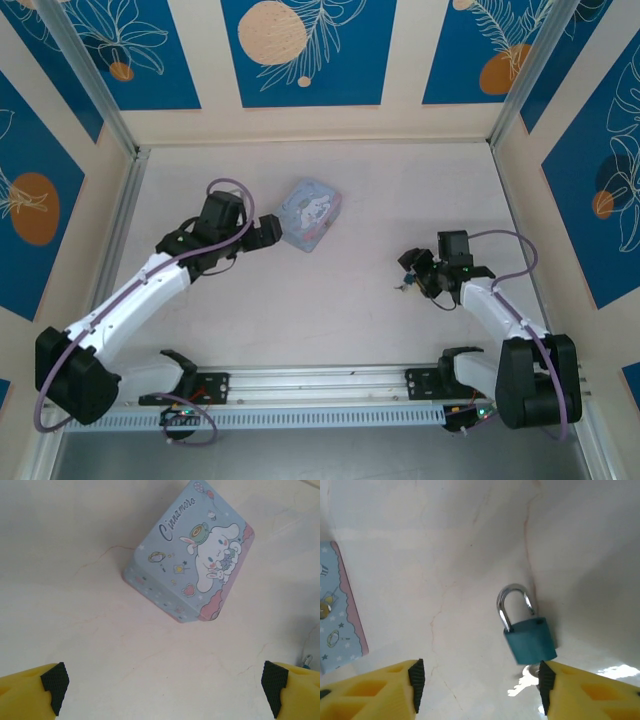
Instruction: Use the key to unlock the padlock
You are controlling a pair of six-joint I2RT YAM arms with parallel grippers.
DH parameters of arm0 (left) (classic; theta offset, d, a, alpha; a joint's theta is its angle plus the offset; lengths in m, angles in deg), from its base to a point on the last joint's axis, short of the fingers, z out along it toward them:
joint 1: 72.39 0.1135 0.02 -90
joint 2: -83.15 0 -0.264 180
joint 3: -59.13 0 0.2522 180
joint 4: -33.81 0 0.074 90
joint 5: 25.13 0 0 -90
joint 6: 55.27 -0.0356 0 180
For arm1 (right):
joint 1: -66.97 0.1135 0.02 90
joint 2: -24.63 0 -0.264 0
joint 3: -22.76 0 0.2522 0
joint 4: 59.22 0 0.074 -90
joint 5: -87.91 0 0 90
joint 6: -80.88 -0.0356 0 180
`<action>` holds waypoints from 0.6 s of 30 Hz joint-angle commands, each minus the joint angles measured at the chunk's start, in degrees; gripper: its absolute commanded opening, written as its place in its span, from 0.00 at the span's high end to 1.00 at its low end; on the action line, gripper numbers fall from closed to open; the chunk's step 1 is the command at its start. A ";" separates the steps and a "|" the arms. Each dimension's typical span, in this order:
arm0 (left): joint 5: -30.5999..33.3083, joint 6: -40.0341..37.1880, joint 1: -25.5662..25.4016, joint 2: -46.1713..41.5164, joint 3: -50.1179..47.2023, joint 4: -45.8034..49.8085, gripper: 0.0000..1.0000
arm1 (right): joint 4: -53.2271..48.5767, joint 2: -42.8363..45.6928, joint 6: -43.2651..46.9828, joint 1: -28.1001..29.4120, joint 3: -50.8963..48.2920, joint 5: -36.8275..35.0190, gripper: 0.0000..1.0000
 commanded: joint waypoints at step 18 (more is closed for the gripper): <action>42.54 -22.40 2.96 -13.83 -15.95 -18.15 0.00 | -0.90 4.45 10.91 0.16 12.60 -35.89 0.00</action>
